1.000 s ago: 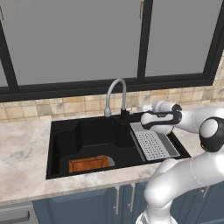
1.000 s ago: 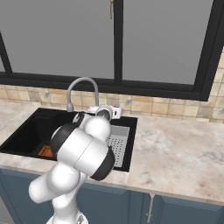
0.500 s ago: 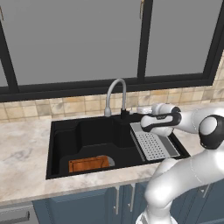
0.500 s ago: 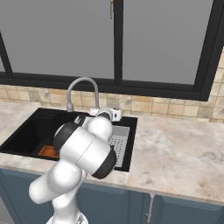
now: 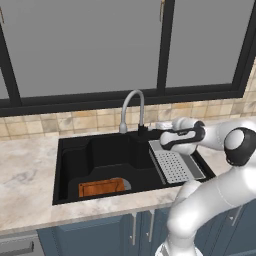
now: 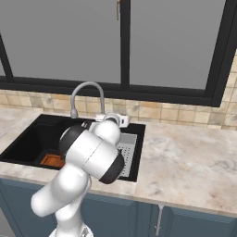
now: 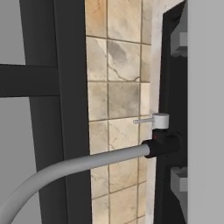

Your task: Turn on the sink faucet with hot water and rinse the cutting board for ten seconds, then turn off the faucet. Push the cutting board to reach the water if necessary.

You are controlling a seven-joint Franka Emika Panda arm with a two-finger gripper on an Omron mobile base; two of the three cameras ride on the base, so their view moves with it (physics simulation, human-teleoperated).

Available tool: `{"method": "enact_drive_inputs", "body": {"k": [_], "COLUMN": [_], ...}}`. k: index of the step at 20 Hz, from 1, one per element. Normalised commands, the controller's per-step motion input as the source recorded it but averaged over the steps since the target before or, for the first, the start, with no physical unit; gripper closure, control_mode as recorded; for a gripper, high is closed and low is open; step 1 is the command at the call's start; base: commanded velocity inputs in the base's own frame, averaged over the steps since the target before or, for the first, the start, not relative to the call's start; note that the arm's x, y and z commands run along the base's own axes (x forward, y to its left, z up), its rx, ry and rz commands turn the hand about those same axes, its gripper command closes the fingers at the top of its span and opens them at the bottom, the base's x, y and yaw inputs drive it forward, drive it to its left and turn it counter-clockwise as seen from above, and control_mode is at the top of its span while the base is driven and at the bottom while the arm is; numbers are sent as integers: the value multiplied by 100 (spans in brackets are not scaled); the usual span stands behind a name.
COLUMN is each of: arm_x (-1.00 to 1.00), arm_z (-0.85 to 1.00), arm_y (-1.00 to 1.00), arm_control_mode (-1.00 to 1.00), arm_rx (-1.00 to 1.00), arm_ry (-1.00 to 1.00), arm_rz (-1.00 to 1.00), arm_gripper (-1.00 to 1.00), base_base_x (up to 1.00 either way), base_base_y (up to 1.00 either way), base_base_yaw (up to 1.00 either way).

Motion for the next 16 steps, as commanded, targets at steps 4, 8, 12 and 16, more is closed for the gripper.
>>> {"method": "enact_drive_inputs", "body": {"k": [4,8,12,16], "arm_x": [22,18,6,0], "arm_z": [-7,-14,-21,-26], "arm_y": [14,24,19,8], "arm_control_mode": [-100,-100,-100,-100], "arm_rx": [0,0,0,0], "arm_ry": [0,0,0,0], "arm_rz": [0,0,0,0], "arm_gripper": [-100,-100,-100,-100], "base_base_x": [0,0,0,0], "base_base_y": [0,0,0,0], "base_base_yaw": [0,0,0,0]}}
